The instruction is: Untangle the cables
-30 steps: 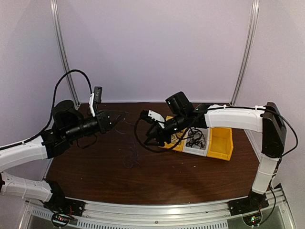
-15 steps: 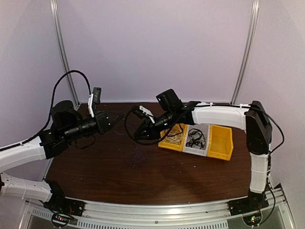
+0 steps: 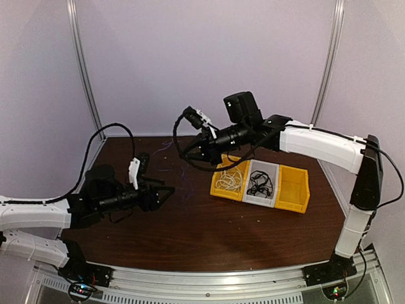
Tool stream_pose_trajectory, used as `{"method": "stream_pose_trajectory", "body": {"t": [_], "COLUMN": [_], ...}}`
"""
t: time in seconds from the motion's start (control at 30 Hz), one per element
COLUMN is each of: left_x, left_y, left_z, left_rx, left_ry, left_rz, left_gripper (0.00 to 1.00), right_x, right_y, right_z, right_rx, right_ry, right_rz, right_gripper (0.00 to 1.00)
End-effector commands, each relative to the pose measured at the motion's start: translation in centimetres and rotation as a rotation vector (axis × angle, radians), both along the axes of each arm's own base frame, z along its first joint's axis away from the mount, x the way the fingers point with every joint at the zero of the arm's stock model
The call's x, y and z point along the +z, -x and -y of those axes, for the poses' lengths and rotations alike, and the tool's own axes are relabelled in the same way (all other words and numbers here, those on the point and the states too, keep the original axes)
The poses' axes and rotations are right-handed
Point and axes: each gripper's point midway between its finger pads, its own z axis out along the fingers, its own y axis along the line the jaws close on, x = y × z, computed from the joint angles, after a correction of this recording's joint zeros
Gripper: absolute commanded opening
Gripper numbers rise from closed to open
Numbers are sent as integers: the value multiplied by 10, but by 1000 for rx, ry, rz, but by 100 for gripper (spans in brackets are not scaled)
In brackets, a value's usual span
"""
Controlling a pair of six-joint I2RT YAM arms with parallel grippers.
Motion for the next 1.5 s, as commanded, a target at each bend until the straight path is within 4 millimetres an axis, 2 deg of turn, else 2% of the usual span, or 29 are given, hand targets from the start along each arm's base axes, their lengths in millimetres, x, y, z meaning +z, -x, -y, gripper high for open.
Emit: {"method": "stream_pose_trajectory", "body": {"t": [0.0, 0.07, 0.23, 0.33, 0.43, 0.5, 0.6, 0.63, 0.67, 0.8, 0.93, 1.03, 1.23, 1.37, 1.47], "left_x": [17, 12, 0, -28, -58, -78, -99, -105, -109, -130, -145, -151, -129, -124, -114], "left_y": [5, 0, -32, -57, -71, -74, -74, -73, -71, -72, -74, -73, -72, -78, -77], "left_z": [24, 31, 30, 36, 54, 61, 60, 59, 59, 45, 31, 24, 23, -15, -37], "left_rx": [36, 65, 234, 327, 314, 301, 301, 294, 283, 321, 356, 372, 372, 516, 578], "left_ry": [-3, -16, -11, -77, -129, -155, -166, -169, -176, -237, -291, -308, -271, -324, -354], "left_rz": [258, 298, 369, 383, 352, 314, 260, 247, 238, 197, 164, 137, 154, 137, 131], "left_gripper": [67, 67, 63, 60, 45, 38, 22, 14, 2, 0, 0, 0, 0, 0, 0], "right_x": [27, 28, 41, 59, 84, 107, 153, 171, 197, 264, 302, 315, 303, 313, 308], "right_y": [0, 0, 6, 14, 21, 25, 27, 24, 23, 10, -3, -8, -18, -29, -42], "right_z": [-2, -4, -1, 4, 12, 20, 40, 49, 61, 110, 154, 176, 185, 208, 222], "right_rx": [-3, 6, 19, 36, 43, 37, 12, -5, -25, -111, -186, -239, -290, -365, -417], "right_ry": [-39, -38, -63, -91, -115, -137, -189, -212, -251, -362, -425, -440, -404, -415, -402], "right_rz": [-1, -17, -26, -9, 32, 82, 163, 191, 230, 337, 397, 432, 442, 474, 469], "right_gripper": [0, 0, 0, 0, 0, 0, 0, 0, 0, 0, 0, 0, 0, 0, 0]}}
